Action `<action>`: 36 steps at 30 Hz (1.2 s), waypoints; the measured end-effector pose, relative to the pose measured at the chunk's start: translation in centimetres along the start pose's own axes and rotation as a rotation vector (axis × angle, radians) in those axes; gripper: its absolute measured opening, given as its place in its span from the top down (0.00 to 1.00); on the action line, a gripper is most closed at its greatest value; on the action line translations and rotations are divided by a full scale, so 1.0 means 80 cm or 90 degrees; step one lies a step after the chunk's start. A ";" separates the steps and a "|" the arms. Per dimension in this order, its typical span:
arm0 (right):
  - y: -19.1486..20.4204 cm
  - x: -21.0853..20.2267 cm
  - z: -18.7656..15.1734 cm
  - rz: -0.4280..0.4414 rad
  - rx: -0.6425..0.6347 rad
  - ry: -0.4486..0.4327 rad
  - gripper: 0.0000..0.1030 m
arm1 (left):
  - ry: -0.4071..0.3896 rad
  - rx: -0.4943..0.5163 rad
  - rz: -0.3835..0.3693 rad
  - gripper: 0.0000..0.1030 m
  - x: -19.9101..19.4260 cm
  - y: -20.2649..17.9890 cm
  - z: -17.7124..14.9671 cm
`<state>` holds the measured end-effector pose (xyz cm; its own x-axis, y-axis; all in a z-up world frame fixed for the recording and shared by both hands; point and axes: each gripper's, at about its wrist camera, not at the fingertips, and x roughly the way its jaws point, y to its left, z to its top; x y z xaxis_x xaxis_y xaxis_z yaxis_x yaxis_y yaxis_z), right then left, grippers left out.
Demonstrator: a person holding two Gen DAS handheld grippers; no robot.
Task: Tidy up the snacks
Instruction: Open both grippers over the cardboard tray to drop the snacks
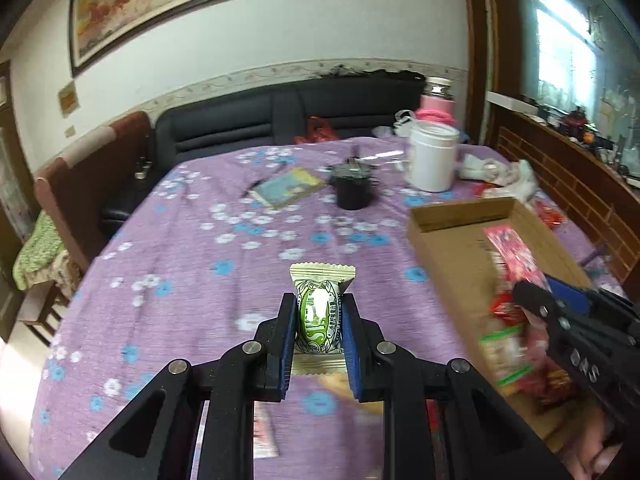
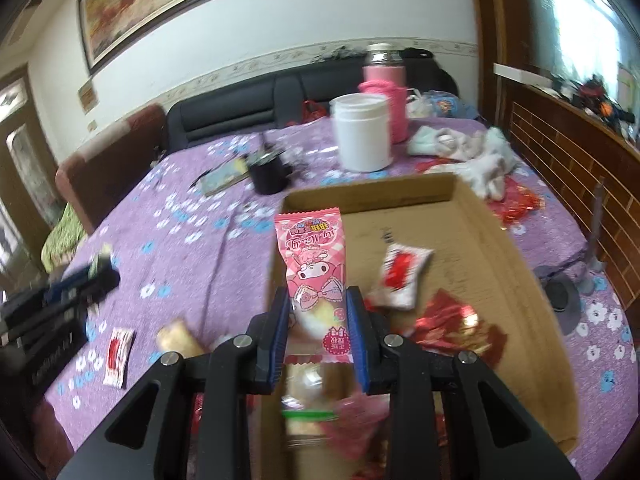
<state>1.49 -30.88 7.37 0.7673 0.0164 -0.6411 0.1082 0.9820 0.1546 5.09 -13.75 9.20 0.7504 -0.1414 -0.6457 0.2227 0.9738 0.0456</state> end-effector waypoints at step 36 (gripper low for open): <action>-0.056 0.029 0.016 -0.342 -0.177 -0.005 0.74 | 0.070 0.117 -0.177 0.80 0.024 -0.178 -0.055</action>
<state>3.59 -35.46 6.14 0.6559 -0.4952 -0.5697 0.3128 0.8652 -0.3918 0.66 -27.10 3.95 0.5764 -0.3670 -0.7302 0.5253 0.8508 -0.0129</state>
